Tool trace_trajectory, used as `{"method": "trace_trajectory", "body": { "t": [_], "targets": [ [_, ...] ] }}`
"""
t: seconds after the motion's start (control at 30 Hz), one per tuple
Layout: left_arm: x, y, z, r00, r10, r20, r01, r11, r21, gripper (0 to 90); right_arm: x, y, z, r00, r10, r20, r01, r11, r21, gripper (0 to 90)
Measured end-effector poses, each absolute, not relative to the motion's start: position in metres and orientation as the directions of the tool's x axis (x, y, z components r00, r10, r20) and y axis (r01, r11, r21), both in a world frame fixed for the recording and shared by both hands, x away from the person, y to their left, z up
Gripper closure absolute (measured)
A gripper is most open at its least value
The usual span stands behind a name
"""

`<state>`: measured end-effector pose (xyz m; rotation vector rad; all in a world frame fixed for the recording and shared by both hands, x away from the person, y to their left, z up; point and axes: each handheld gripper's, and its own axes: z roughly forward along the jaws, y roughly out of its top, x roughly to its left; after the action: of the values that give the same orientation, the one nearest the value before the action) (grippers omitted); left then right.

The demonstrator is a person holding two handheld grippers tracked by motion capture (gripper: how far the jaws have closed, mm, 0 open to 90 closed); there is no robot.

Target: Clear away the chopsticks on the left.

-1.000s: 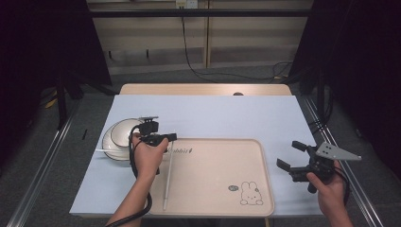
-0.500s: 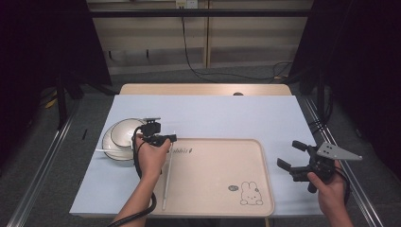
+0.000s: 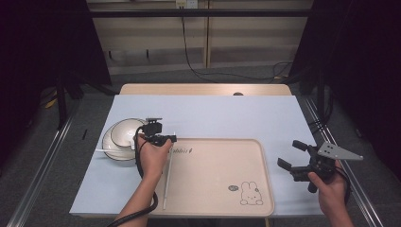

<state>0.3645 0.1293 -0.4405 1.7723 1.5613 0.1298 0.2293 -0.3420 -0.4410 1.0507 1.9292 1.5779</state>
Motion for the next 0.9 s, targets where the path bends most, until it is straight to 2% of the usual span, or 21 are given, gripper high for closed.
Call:
{"method": "trace_trajectory", "body": {
  "t": [0.3,0.47,0.6,0.9],
  "targets": [
    [0.366,0.129,-0.444,0.237,0.892,-0.384,0.816,0.032,0.577,86.4,0.229,-0.342,-0.441,-0.619,0.774,0.133,0.279,0.059,0.958,0.8],
    [0.365,0.131,-0.440,0.296,0.885,-0.358,0.793,-0.019,0.609,79.2,0.229,-0.343,-0.440,-0.627,0.768,0.130,0.283,0.069,0.957,0.8],
    [0.364,0.135,-0.435,0.377,0.857,-0.351,0.775,-0.085,0.626,68.8,0.229,-0.343,-0.441,-0.624,0.771,0.130,0.281,0.065,0.958,0.8],
    [0.363,0.147,-0.428,0.542,0.800,-0.259,0.678,-0.233,0.697,38.7,0.229,-0.343,-0.440,-0.620,0.774,0.129,0.277,0.062,0.959,0.8]
  ]
}}
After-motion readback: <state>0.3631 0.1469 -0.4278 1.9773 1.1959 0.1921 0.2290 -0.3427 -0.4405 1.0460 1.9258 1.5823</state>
